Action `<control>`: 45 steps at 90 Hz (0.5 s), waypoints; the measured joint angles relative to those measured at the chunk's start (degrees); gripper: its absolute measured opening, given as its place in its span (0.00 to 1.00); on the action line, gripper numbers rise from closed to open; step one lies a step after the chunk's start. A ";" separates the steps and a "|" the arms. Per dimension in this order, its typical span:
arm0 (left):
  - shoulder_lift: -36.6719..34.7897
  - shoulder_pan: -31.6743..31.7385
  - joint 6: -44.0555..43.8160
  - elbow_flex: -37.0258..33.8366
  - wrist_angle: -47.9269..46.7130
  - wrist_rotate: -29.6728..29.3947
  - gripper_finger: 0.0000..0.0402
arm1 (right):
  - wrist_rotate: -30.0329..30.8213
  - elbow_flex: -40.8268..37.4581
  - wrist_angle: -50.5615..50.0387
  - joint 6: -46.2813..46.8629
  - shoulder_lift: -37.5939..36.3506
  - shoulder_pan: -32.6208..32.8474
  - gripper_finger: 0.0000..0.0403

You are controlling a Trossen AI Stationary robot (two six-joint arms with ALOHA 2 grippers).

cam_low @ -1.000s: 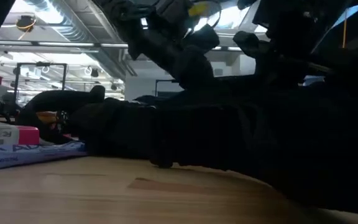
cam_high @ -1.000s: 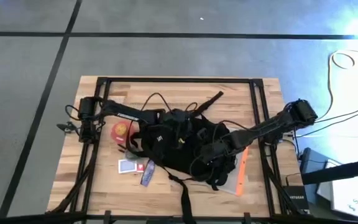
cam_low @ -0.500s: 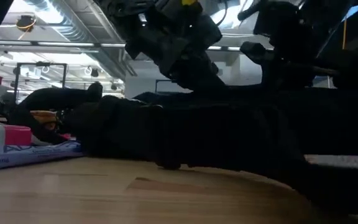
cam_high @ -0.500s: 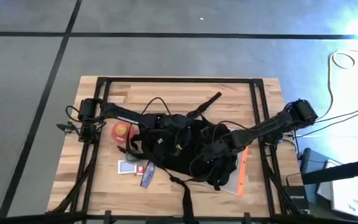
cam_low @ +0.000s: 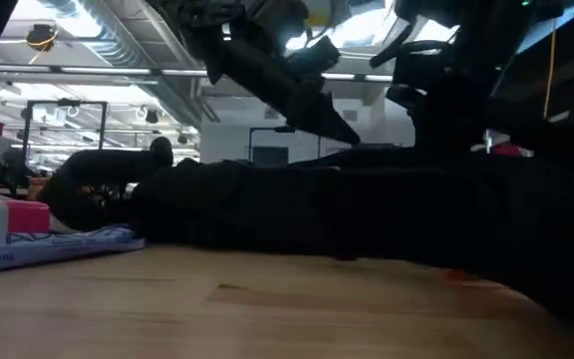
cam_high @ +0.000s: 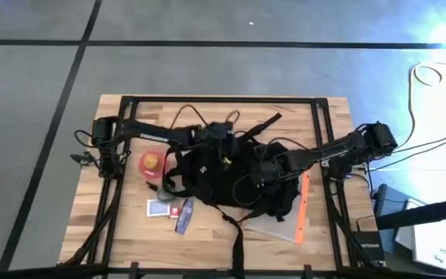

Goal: Unpack backpack
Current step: Remove the pink charger cable from the black backpack

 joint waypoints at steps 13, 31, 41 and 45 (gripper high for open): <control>-3.84 1.02 0.22 0.00 -2.58 0.07 0.04 | -0.30 -0.02 0.05 -0.04 -1.18 -4.65 0.00; -7.25 -1.44 -0.29 0.02 -8.28 0.40 0.04 | -1.85 -0.07 -0.17 -1.05 -1.41 -10.80 0.00; -7.29 -4.54 -0.47 -0.26 -14.84 2.10 0.04 | -1.99 -0.07 -1.18 -0.78 -1.65 -12.94 0.00; -7.28 -5.79 -0.94 -1.15 -16.86 2.77 0.04 | -2.05 -0.07 -2.19 -0.44 -1.92 -13.47 0.00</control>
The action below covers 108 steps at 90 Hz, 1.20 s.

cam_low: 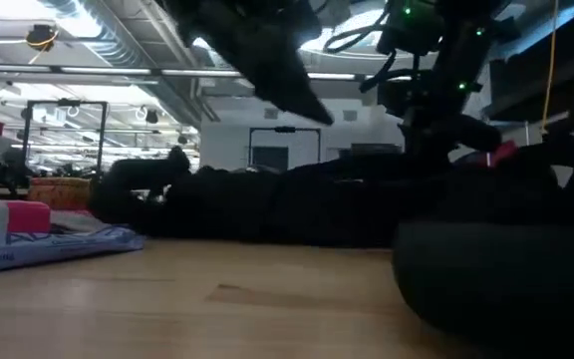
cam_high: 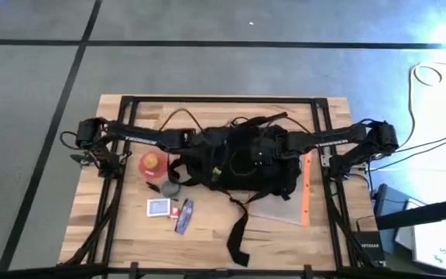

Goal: Unpack backpack
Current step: Remove the pink charger cable from the black backpack

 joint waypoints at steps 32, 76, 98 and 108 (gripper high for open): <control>0.23 -3.21 -8.26 -6.62 2.84 -7.03 0.04 | -0.07 -0.02 -5.31 5.64 -2.09 -1.12 0.00; 0.26 2.50 -14.05 -9.19 1.41 -7.39 0.04 | -6.13 -0.02 -8.66 13.42 -2.13 -1.03 0.00; 1.80 3.81 -11.86 -9.15 1.22 -8.70 0.04 | -9.03 1.04 -8.42 13.55 -2.13 -1.03 0.00; 4.04 4.78 -10.94 -9.10 1.67 -7.29 0.04 | -9.16 2.07 -8.35 13.35 -2.13 -1.01 0.00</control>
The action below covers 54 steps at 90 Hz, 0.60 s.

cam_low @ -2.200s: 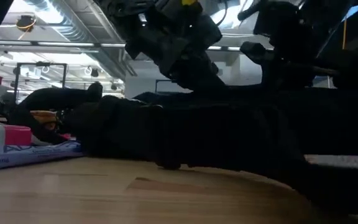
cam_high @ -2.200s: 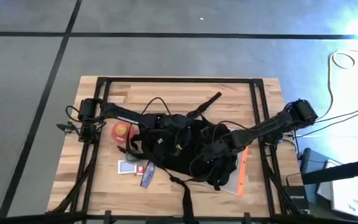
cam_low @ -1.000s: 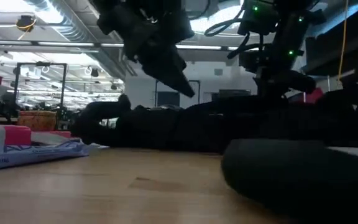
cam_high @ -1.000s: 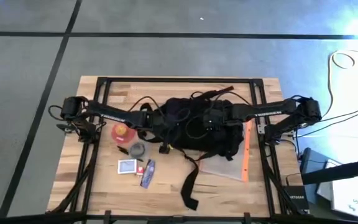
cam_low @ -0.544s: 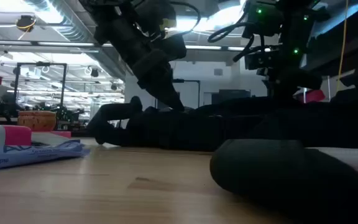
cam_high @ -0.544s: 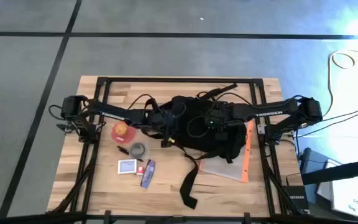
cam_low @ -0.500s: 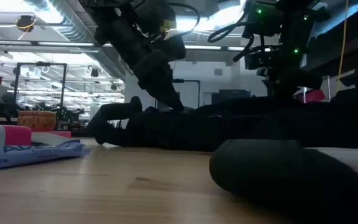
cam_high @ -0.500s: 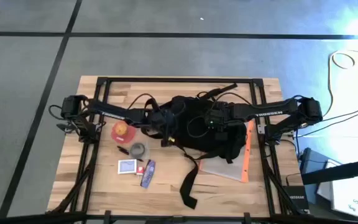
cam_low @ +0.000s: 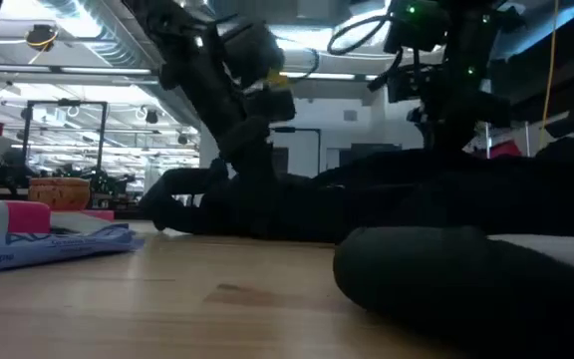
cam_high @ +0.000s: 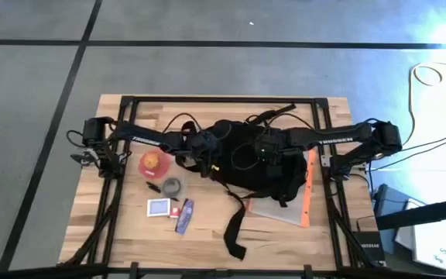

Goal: Unpack backpack
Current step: Remove the pink charger cable from the black backpack

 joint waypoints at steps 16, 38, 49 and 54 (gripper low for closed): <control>1.56 1.18 1.71 0.11 0.81 -0.56 0.04 | -1.69 1.11 -1.45 -0.47 0.00 0.00 0.00; 1.55 5.09 5.21 0.00 6.06 -2.02 0.04 | -6.75 1.19 -2.88 -0.69 0.00 2.60 0.00; 2.18 8.06 6.92 0.00 8.80 -1.82 0.04 | -7.73 1.19 -1.27 -0.76 0.00 5.32 0.00; 2.61 9.29 7.51 0.00 9.59 -1.69 0.04 | -8.50 1.19 -0.10 -0.78 0.00 6.64 0.00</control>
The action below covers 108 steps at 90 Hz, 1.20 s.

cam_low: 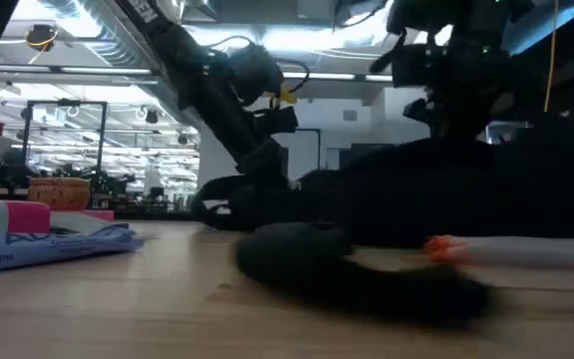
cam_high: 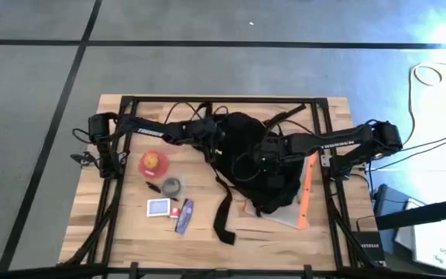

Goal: Unpack backpack
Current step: Remove the pink charger cable from the black backpack

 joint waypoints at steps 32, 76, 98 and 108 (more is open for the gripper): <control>1.19 1.84 0.40 -0.09 11.15 1.44 0.04 | -2.48 -0.02 18.29 3.12 0.62 4.41 0.00; -0.61 2.40 2.09 -0.09 17.56 1.58 0.04 | 11.55 -0.04 34.90 11.26 12.24 3.72 0.00; -9.06 -0.55 1.02 -0.02 7.46 1.57 0.04 | 18.55 -0.07 34.37 11.15 12.90 1.53 0.00; -11.93 -2.85 -0.07 0.02 2.37 1.68 0.04 | 19.84 -0.07 34.53 10.86 12.85 -0.59 0.00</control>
